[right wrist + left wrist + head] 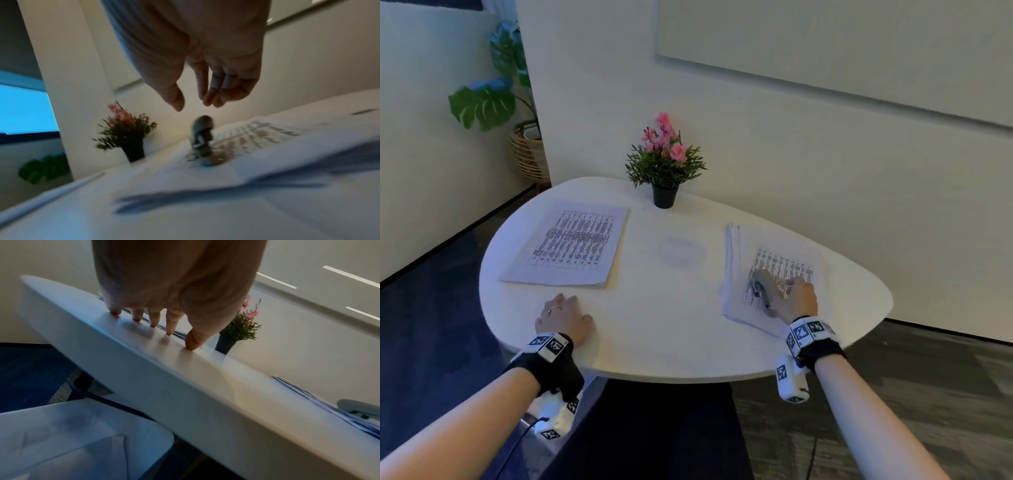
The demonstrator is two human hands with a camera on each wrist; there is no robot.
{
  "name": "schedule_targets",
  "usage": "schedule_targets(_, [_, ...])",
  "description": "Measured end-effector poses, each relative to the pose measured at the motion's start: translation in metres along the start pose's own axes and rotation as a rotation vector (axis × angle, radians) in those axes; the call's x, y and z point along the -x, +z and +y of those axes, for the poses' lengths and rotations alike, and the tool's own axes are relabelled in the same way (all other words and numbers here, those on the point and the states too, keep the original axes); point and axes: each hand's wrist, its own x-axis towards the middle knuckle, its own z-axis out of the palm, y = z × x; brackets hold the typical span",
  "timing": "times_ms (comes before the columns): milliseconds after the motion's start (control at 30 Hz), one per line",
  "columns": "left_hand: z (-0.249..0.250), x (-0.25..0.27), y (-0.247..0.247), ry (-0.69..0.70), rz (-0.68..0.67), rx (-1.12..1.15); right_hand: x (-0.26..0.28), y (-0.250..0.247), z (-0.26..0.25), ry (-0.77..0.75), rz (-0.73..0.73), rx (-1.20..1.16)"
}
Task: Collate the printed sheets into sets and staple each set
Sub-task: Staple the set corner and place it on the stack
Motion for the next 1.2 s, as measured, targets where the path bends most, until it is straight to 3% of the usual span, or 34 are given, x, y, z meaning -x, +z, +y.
schedule_targets(133, [0.010,0.013,0.005,0.029,0.019,-0.008,-0.006,0.012,0.005,0.068,-0.174,0.075])
schedule_targets(267, [0.013,0.018,0.000,0.022,0.031,-0.003,-0.017,0.026,-0.001,0.095,-0.175,0.090])
schedule_targets(367, [0.033,0.022,-0.005,-0.002,-0.042,-0.006,-0.018,0.025,-0.003,0.134,-0.207,-0.014])
schedule_targets(433, [0.062,0.025,-0.007,0.096,-0.075,-0.021,-0.018,0.021,0.000,0.191,-0.194,-0.218])
schedule_targets(567, [0.140,0.032,-0.006,0.431,-0.181,0.011,-0.016,0.016,0.018,0.339,-0.064,-0.730])
schedule_targets(633, [0.181,0.036,-0.002,0.541,-0.272,0.063,-0.013,0.010,0.027,0.343,-0.005,-0.962])
schedule_targets(733, [0.238,0.042,0.008,0.633,-0.369,0.089,-0.006,0.001,0.040,0.245,0.119,-1.000])
schedule_targets(867, [0.287,0.039,0.031,0.580,-0.341,0.041,-0.002,-0.006,0.048,0.216,0.171,-0.962])
schedule_targets(1067, [0.310,0.030,0.055,0.438,-0.258,-0.067,-0.002,-0.020,0.049,0.100,0.187,-0.891])
schedule_targets(1200, [0.319,0.030,0.054,0.413,-0.271,-0.020,-0.003,-0.020,0.052,0.137,0.165,-1.078])
